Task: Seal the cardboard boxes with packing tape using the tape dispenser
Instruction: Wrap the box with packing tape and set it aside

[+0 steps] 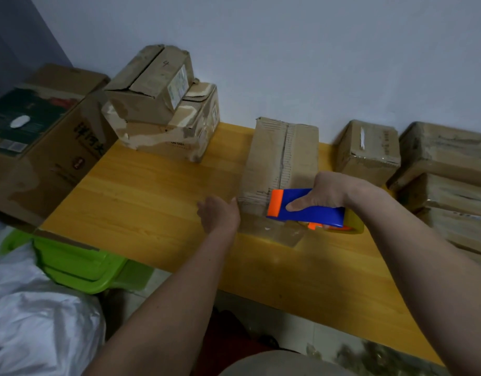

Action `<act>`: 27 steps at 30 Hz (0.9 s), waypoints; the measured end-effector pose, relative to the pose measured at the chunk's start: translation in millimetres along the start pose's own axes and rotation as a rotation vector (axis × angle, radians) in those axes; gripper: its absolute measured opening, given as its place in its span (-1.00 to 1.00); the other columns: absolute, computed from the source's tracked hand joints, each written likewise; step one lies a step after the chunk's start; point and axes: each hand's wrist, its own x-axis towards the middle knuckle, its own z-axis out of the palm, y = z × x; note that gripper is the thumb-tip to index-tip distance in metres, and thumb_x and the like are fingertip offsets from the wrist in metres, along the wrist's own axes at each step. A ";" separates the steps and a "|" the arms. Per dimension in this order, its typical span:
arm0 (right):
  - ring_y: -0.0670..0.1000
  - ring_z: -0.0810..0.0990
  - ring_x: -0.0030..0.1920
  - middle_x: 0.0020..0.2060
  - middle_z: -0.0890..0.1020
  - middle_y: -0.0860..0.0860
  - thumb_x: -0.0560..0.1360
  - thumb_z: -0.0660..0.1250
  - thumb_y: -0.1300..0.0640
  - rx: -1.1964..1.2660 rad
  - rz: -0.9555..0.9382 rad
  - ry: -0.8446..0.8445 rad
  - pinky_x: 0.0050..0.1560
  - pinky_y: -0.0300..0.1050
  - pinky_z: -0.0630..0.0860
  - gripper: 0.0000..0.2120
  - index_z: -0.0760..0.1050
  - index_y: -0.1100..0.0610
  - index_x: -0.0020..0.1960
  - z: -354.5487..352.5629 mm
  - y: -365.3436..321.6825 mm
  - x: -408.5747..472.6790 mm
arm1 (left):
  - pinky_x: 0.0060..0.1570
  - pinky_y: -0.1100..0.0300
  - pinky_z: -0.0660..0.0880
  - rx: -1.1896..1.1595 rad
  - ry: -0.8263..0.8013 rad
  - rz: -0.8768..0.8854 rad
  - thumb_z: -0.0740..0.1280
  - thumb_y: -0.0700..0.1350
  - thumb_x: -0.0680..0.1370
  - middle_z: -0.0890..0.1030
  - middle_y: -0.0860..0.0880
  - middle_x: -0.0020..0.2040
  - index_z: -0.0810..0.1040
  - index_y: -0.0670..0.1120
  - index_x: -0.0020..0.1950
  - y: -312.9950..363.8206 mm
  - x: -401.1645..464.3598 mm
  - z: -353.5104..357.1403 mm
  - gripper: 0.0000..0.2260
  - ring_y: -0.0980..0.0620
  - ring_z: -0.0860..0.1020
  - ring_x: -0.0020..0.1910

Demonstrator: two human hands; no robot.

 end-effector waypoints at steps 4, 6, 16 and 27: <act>0.14 0.66 -0.13 -0.16 0.66 0.15 0.27 0.46 -0.29 -0.021 -0.015 0.003 0.05 0.04 0.59 -0.43 0.51 0.20 -0.08 -0.7 2.0 2.1 | 0.48 0.02 0.13 0.091 0.122 0.809 0.14 -0.40 0.54 0.27 -0.19 0.50 0.22 -0.22 0.51 -5.6 -18.5 6.9 -0.48 -0.13 0.21 0.50; 0.13 0.65 -0.13 -0.17 0.65 0.13 0.27 0.45 -0.31 -0.026 -0.022 0.005 0.02 0.02 0.60 -0.43 0.52 0.19 -0.08 -1.1 5.1 4.0 | 0.51 0.07 -0.18 0.437 -0.049 1.006 0.13 -0.32 0.55 0.01 -0.16 0.58 -0.04 -0.21 0.56 -17.4 -25.8 16.9 -0.39 -0.08 -0.07 0.56; 0.08 0.67 -0.19 -0.23 0.70 0.08 0.05 0.45 -0.40 -0.046 0.060 -0.088 -0.10 -0.06 0.58 -0.29 0.60 0.18 -0.11 -13.0 84.4 -9.5 | 0.44 0.02 -0.41 0.851 -0.138 0.921 -0.05 -0.08 0.52 -0.38 -0.19 0.52 -0.39 -0.25 0.48 -20.4 -28.1 16.6 -0.32 -0.13 -0.38 0.50; 0.04 0.69 -0.31 -0.30 0.71 0.07 0.03 0.50 -0.31 0.112 0.056 -0.110 -0.38 -0.19 0.54 -0.32 0.59 0.22 -0.11 -14.4 107.4 -2.0 | 0.41 -0.11 -0.38 0.698 -0.172 0.980 0.24 -0.09 0.50 -0.20 -0.18 0.57 -0.12 0.12 0.57 10.1 -53.1 22.6 -0.25 -0.23 -0.25 0.53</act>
